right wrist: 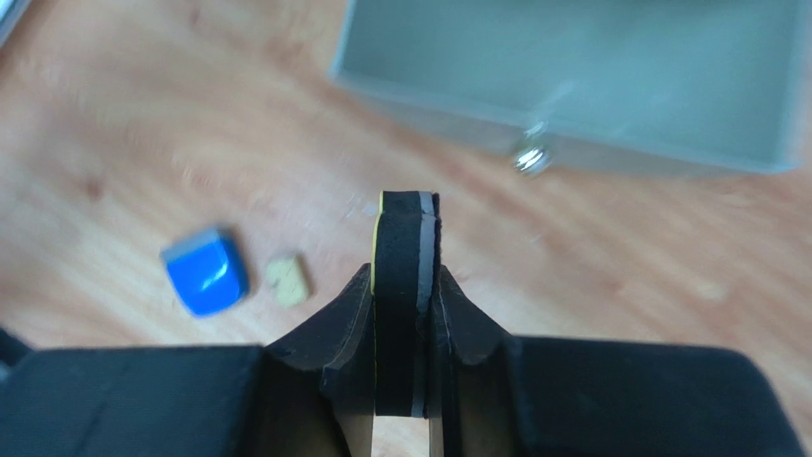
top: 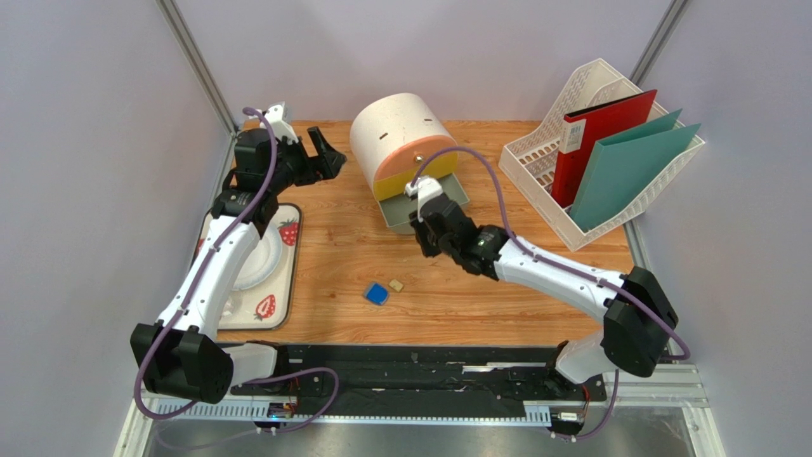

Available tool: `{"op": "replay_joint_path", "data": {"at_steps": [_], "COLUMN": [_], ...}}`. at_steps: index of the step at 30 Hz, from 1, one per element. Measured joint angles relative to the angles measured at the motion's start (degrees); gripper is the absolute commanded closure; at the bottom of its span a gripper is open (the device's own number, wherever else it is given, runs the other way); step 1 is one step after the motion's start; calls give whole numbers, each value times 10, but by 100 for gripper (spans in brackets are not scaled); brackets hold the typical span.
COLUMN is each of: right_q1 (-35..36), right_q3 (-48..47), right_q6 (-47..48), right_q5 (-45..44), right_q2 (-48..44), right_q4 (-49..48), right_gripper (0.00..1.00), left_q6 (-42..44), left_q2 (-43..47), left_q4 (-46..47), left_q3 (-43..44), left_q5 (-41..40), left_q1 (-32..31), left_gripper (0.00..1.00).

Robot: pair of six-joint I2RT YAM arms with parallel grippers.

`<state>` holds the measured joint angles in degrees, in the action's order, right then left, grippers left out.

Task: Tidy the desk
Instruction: Pick up the stationery from the center of the board, then place the stationery in the drawer.

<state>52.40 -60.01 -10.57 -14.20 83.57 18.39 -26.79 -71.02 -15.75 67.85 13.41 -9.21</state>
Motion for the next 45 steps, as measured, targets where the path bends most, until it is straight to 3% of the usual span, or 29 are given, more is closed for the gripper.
{"op": "replay_joint_path", "data": {"at_steps": [9,17,20,28,33,39,45], "right_q1": [-88,-95,-96,-98,-98,-81,-16], "right_q3": [-157,-178,-178,-178,-173,-37,-17], "right_q6": [3,-8,-15,-23,-33,-43,-30], "right_q5": [-10,-11,-11,-17,-20,16,97], "right_q2": [99,192,198,198,197,81,23], "right_q4": [-13,-16,-22,-64,-74,-110,-102], "right_gripper": [80,73,60,57,49,44,44], "left_q6": [-1,-1,-2,-5,-6,-5,-3], "left_q2": [0,0,0,0,0,9,26], "left_q4": [1,2,2,3,3,1,1], "left_q3": [-9,-9,-10,-12,-12,-12,-21], "left_q5": [1,7,10,13,17,16,10], "left_q1": [1,3,3,3,3,3,3], "left_gripper": [2,2,2,2,2,2,2]}}
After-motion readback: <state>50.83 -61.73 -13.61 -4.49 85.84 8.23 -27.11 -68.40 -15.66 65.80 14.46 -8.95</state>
